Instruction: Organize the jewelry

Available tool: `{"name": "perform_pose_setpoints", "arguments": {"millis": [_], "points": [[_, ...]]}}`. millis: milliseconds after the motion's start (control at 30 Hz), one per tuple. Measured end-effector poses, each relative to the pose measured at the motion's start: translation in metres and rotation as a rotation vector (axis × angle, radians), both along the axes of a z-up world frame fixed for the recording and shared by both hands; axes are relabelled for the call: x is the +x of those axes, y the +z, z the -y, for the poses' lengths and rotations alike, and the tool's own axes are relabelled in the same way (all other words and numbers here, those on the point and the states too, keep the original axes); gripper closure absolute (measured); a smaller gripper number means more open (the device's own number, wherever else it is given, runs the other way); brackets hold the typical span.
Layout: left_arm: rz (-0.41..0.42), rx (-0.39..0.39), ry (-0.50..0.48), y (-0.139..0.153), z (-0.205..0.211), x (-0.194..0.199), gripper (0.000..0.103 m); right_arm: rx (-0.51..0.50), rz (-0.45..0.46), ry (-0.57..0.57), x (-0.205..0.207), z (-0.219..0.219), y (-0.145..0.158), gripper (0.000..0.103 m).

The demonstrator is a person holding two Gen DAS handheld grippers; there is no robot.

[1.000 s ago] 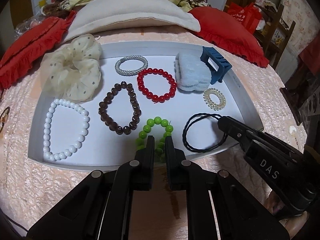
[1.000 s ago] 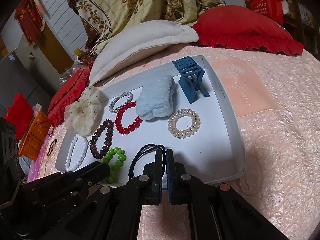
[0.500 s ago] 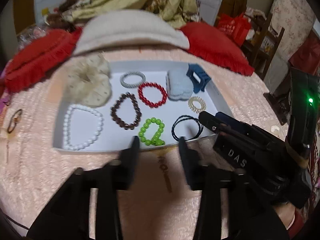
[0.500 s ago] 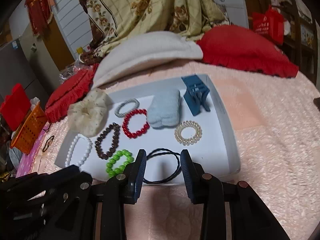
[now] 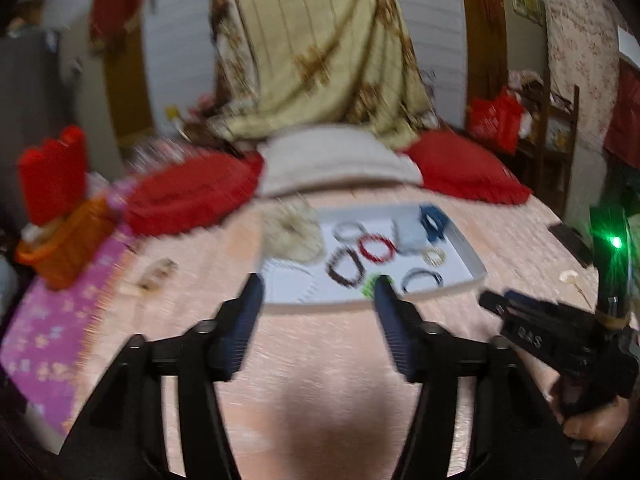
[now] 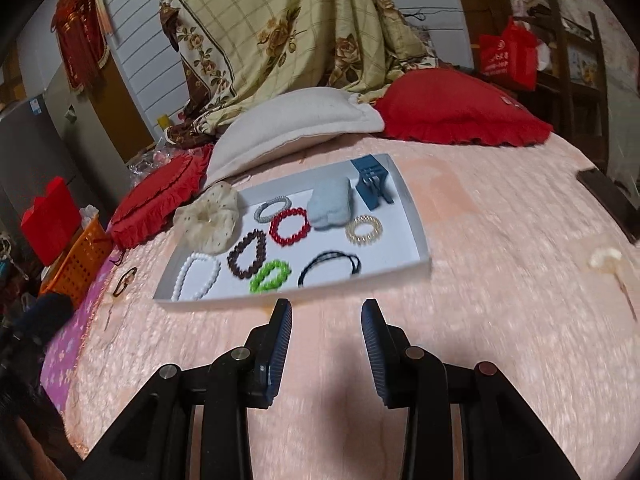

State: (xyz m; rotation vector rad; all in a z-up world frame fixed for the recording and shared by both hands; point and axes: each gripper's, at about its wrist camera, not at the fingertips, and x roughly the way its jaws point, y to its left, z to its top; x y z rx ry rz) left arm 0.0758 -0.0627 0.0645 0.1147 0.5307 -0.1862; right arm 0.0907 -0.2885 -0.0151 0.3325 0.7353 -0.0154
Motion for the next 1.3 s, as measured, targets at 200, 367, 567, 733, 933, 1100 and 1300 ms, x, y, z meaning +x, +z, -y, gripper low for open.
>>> {"name": "perform_pose_setpoints", "arguments": {"millis": [200,367,567,733,933,1100,1300], "points": [[0.169,-0.044,0.092,0.030,-0.027,-0.052,0.016,-0.040,0.026,-0.005,-0.043,-0.017,0.018,0.068],[0.147,-0.074,0.110,0.040,-0.047,-0.071,0.016,-0.100,0.046,0.009,-0.073,-0.037,0.031,0.068],[0.178,-0.111,0.153,0.041,-0.061,-0.094,0.014,-0.184,0.064,0.011,-0.094,-0.056,0.034,0.066],[0.138,-0.132,0.185,0.035,-0.070,-0.099,0.013,-0.205,0.047,0.006,-0.099,-0.062,0.031,0.066],[0.159,-0.119,0.243,0.030,-0.073,-0.105,0.013,-0.218,0.043,-0.003,-0.104,-0.064,0.031,0.066],[0.127,-0.110,0.242,0.024,-0.073,-0.105,0.013,-0.217,0.029,0.002,-0.105,-0.066,0.029,0.066],[0.065,-0.056,0.261,0.015,-0.069,-0.098,0.013,-0.223,0.047,-0.002,-0.107,-0.067,0.033,0.066]]}}
